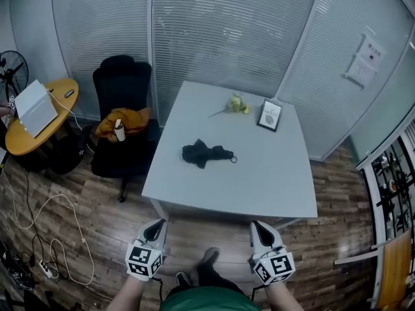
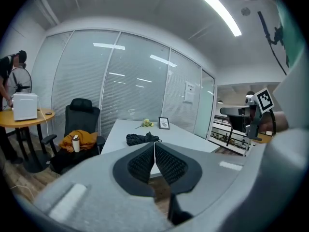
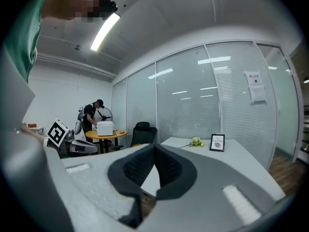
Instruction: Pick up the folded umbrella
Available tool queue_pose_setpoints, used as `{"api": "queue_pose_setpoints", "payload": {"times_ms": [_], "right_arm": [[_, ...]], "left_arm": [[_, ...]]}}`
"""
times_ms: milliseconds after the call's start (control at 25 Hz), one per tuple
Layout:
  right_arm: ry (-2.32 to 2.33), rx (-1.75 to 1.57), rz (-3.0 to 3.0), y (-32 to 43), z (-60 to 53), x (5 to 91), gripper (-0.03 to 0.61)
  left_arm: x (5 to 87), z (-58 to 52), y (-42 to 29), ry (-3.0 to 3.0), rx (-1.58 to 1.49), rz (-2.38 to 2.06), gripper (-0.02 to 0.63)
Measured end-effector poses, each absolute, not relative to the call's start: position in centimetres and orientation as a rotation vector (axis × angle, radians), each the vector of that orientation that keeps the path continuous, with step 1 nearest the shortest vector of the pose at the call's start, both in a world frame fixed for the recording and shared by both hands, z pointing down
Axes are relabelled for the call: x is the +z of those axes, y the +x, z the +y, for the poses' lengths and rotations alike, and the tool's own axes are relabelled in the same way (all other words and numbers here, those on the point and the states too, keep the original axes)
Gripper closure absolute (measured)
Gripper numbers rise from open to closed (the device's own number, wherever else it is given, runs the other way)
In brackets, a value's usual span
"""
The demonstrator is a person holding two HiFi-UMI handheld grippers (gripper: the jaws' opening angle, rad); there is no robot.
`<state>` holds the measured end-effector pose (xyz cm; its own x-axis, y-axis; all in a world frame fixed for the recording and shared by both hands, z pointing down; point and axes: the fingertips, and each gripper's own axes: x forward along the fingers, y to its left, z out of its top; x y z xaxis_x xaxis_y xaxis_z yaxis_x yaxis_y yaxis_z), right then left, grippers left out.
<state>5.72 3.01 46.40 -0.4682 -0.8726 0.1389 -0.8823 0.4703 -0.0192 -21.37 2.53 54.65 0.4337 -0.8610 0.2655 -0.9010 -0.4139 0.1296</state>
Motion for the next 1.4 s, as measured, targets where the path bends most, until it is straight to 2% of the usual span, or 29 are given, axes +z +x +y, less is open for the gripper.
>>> {"api": "queue_pose_setpoints", "payload": {"times_ms": [400, 640, 1080, 1160, 1400], "right_arm": [[1.51, 0.133, -2.751, 6.5, -9.5, 44.8, 0.577], [1.534, 0.18, -2.756, 10.3, -15.2, 45.0, 0.577], [1.815, 0.271, -2.562, 15.1, -19.5, 46.7, 0.577], [1.894, 0.27, -2.506, 15.4, -20.1, 46.3, 0.577], [2.076, 0.283, -2.33, 14.3, -20.7, 46.5, 0.577]], "left_arm": [[51.1, -7.0, -20.0, 2.545, 0.482, -1.664, 0.6], [49.3, -14.6, -16.5, 2.586, 0.472, -1.656, 0.6], [51.9, -28.3, -12.9, 2.812, 0.782, -1.27, 0.597], [53.0, -31.2, -12.5, 2.849, 0.826, -1.183, 0.587], [57.8, -36.7, -11.4, 2.922, 1.026, -0.855, 0.5]]}}
